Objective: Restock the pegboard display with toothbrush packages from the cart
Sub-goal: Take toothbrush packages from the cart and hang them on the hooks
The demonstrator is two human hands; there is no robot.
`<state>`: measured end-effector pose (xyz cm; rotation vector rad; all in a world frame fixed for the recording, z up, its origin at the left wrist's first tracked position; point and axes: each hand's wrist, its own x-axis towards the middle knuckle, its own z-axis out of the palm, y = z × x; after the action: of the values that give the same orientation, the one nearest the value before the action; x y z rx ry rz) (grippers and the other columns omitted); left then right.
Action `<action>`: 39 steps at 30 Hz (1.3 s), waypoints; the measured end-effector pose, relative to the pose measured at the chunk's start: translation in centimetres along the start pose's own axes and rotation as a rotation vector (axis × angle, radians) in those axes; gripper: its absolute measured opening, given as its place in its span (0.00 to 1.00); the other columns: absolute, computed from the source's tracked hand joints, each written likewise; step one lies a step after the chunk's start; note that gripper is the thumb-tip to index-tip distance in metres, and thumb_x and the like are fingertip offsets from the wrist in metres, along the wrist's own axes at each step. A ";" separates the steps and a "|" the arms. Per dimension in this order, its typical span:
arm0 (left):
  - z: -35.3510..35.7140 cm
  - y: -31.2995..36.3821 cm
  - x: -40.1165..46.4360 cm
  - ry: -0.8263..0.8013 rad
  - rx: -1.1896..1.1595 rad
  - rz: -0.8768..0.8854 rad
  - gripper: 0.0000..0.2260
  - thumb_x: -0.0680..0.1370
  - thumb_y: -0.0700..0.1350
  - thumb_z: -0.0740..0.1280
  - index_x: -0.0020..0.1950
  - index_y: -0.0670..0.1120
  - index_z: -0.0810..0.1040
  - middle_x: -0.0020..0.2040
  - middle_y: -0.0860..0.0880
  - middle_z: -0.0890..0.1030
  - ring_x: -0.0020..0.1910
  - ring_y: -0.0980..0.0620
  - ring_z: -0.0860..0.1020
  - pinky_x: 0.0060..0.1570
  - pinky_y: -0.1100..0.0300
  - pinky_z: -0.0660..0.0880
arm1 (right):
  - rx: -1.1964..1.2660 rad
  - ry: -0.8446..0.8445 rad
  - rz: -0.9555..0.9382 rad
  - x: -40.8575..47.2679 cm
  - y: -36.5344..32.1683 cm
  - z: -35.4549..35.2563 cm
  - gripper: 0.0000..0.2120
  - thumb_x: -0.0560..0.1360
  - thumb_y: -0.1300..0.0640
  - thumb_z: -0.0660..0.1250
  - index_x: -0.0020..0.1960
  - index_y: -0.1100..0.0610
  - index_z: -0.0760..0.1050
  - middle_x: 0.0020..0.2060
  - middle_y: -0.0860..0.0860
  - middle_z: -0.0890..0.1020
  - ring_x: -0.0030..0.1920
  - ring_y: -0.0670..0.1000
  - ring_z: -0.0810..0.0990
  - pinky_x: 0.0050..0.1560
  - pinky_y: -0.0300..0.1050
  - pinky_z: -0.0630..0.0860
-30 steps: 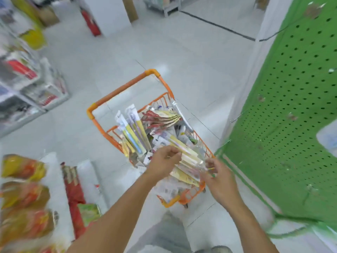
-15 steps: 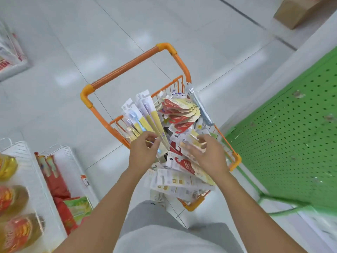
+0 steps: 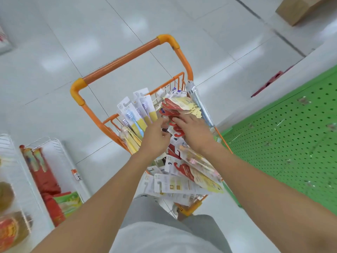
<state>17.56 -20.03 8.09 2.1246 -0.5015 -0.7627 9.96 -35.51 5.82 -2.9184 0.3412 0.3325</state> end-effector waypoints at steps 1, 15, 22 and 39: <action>0.0 -0.1 -0.1 0.003 -0.010 0.001 0.22 0.80 0.38 0.66 0.73 0.48 0.71 0.60 0.51 0.78 0.47 0.59 0.79 0.42 0.72 0.72 | -0.019 -0.019 -0.010 0.5 -0.2 0.1 0.37 0.73 0.65 0.69 0.78 0.49 0.62 0.76 0.53 0.65 0.73 0.59 0.66 0.67 0.57 0.70; -0.5 0.5 0.8 -0.022 0.189 0.104 0.23 0.78 0.38 0.69 0.72 0.50 0.71 0.65 0.51 0.75 0.54 0.51 0.79 0.51 0.63 0.76 | -0.038 0.105 -0.142 -0.8 1.4 0.8 0.18 0.76 0.58 0.68 0.67 0.53 0.76 0.61 0.50 0.81 0.57 0.58 0.77 0.52 0.54 0.73; 0.8 0.6 3.6 -0.081 0.651 0.203 0.17 0.75 0.31 0.62 0.58 0.47 0.80 0.51 0.47 0.79 0.48 0.44 0.79 0.45 0.49 0.78 | 0.068 0.169 -0.095 -1.3 1.8 1.8 0.21 0.73 0.59 0.73 0.66 0.52 0.78 0.61 0.50 0.82 0.55 0.58 0.78 0.52 0.55 0.78; -5.3 9.7 -0.4 -0.027 -0.357 0.392 0.06 0.79 0.38 0.69 0.48 0.46 0.85 0.43 0.49 0.86 0.43 0.50 0.84 0.49 0.56 0.79 | 0.970 0.237 0.089 -7.9 2.2 -8.9 0.20 0.76 0.58 0.75 0.64 0.44 0.77 0.53 0.52 0.84 0.52 0.50 0.82 0.56 0.46 0.79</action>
<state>19.91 -22.62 18.64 1.6224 -0.7124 -0.6033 3.68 -37.86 15.89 -1.9829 0.4920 -0.1513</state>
